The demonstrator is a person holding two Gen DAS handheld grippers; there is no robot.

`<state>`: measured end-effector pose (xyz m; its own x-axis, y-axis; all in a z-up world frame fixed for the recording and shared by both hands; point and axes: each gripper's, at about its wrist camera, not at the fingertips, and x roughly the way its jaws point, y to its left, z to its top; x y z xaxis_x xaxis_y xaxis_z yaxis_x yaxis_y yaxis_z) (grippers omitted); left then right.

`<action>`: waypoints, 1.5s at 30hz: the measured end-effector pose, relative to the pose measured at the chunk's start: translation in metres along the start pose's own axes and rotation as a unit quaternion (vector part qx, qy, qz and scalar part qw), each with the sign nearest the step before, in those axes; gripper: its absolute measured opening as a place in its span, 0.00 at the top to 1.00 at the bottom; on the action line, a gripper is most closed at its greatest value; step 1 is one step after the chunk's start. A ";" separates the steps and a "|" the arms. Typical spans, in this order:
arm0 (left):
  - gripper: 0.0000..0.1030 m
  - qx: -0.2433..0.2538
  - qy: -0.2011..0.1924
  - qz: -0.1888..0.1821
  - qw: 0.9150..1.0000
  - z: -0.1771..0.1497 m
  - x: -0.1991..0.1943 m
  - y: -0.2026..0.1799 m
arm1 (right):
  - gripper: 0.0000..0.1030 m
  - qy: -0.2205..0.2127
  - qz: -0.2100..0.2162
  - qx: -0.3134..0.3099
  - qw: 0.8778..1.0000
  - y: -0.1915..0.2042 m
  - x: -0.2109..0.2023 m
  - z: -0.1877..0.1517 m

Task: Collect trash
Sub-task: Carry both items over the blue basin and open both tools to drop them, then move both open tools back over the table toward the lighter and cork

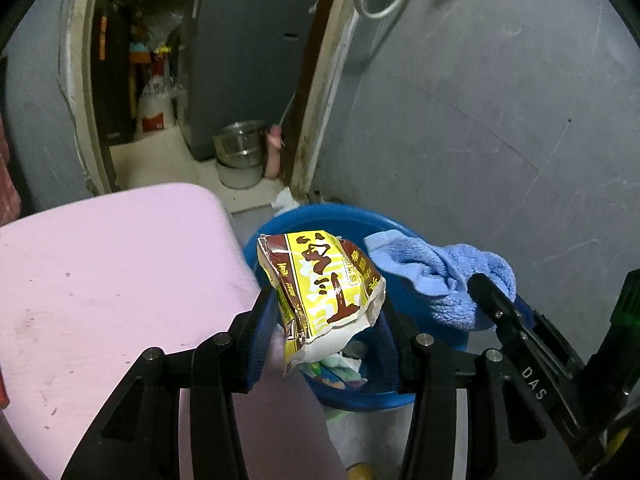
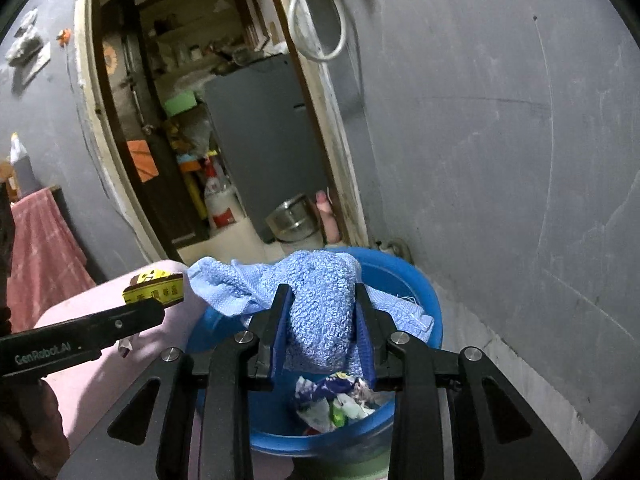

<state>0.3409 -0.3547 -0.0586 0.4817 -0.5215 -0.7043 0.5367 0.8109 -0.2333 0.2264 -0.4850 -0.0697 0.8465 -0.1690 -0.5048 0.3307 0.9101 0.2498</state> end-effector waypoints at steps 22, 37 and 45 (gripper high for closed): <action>0.50 -0.037 -0.006 -0.020 0.999 0.001 -0.009 0.009 | 0.54 -0.016 0.010 0.014 1.000 -0.005 -0.005 0.011; 0.25 -0.031 -0.167 0.031 0.985 0.004 -0.132 0.036 | 0.23 -0.115 0.037 -0.022 0.992 0.039 -0.081 0.035; 0.13 -0.042 -0.223 0.064 0.972 -0.012 -0.197 0.063 | 0.00 -0.149 0.068 -0.046 0.985 0.080 -0.120 0.043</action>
<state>0.2715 -0.1979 0.0579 0.8035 -0.4630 -0.3741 0.4034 0.8857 -0.2298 0.1695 -0.4081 0.0462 0.9699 -0.1339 -0.2036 0.1780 0.9599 0.2165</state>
